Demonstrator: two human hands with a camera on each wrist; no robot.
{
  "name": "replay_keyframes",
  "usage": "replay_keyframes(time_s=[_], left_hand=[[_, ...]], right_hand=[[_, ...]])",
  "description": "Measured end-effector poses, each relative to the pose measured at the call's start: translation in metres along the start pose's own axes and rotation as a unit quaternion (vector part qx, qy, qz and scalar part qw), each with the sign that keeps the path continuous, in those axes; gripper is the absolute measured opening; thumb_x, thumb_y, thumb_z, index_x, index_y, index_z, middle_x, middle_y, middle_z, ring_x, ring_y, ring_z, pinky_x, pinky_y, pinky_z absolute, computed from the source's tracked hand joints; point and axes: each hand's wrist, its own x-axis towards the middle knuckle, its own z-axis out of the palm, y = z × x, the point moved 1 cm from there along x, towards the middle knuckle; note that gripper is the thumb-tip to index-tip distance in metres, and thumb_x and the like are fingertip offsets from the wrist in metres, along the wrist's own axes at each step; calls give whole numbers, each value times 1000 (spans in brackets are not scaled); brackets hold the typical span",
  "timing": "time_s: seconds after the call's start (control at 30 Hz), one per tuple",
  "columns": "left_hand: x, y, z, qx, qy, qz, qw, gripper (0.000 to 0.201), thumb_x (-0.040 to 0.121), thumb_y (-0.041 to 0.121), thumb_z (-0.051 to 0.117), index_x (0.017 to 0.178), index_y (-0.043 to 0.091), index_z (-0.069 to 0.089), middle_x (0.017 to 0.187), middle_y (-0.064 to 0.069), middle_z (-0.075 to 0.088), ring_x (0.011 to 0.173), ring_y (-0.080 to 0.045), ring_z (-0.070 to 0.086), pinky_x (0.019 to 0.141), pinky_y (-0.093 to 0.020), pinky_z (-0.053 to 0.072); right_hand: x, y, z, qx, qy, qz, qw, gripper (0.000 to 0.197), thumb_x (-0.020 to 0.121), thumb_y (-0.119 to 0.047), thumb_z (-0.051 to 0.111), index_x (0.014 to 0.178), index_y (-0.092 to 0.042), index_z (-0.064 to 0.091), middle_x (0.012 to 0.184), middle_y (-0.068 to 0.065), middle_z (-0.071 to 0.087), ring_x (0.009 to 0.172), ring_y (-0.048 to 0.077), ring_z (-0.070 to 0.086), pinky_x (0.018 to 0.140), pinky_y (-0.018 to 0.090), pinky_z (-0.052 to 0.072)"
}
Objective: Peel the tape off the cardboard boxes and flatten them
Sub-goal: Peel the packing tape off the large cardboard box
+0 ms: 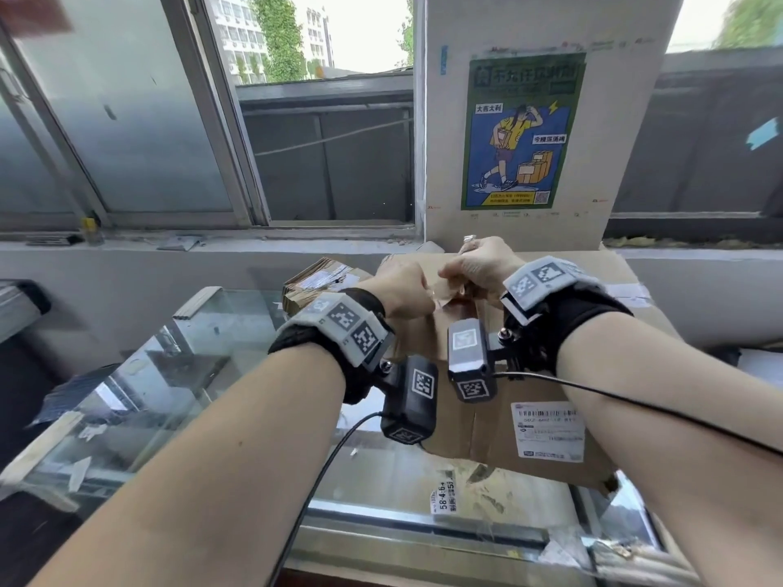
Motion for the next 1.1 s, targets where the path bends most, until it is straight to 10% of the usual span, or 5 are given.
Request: replay_keyframes(time_s=[0.13, 0.27, 0.43, 0.8, 1.1], left_hand=[[-1, 4, -7, 19, -14, -2, 1000, 30, 89, 22, 66, 117, 11, 61, 122, -9, 59, 112, -24, 55, 82, -28, 44], [-2, 5, -10, -7, -27, -4, 1000, 39, 86, 23, 71, 122, 18, 57, 126, -7, 56, 115, -21, 51, 81, -26, 39], [-4, 4, -12, 6, -76, -14, 997, 51, 90, 28, 66, 136, 12, 49, 134, -9, 53, 121, -24, 50, 96, -33, 40], [-3, -5, -10, -11, -144, -37, 989, 65, 78, 37, 77, 132, 17, 48, 129, -4, 56, 117, -24, 51, 98, -39, 42], [1, -8, -9, 21, -115, -59, 991, 112, 64, 48, 85, 149, 19, 18, 148, -6, 38, 132, -26, 40, 106, -45, 37]], right_hand=[[-2, -11, 0, -126, -39, -15, 991, 19, 81, 4, 63, 97, -5, 60, 84, 16, 62, 73, 27, 65, 73, 42, 57], [-4, -19, 1, -236, -49, 28, 970, 12, 88, 4, 53, 95, 4, 63, 67, 15, 62, 44, 22, 61, 48, 32, 54], [-2, -20, 9, -319, -77, 18, 944, 22, 86, 0, 58, 106, 2, 67, 85, 14, 65, 65, 23, 60, 64, 37, 54], [3, -16, 20, -402, -122, 9, 907, 28, 97, -30, 52, 106, -4, 55, 91, 10, 58, 75, 20, 55, 55, 26, 42], [7, -10, 11, -185, -162, 83, 966, 20, 96, -18, 54, 79, -8, 49, 59, 7, 43, 48, 19, 44, 51, 28, 42]])
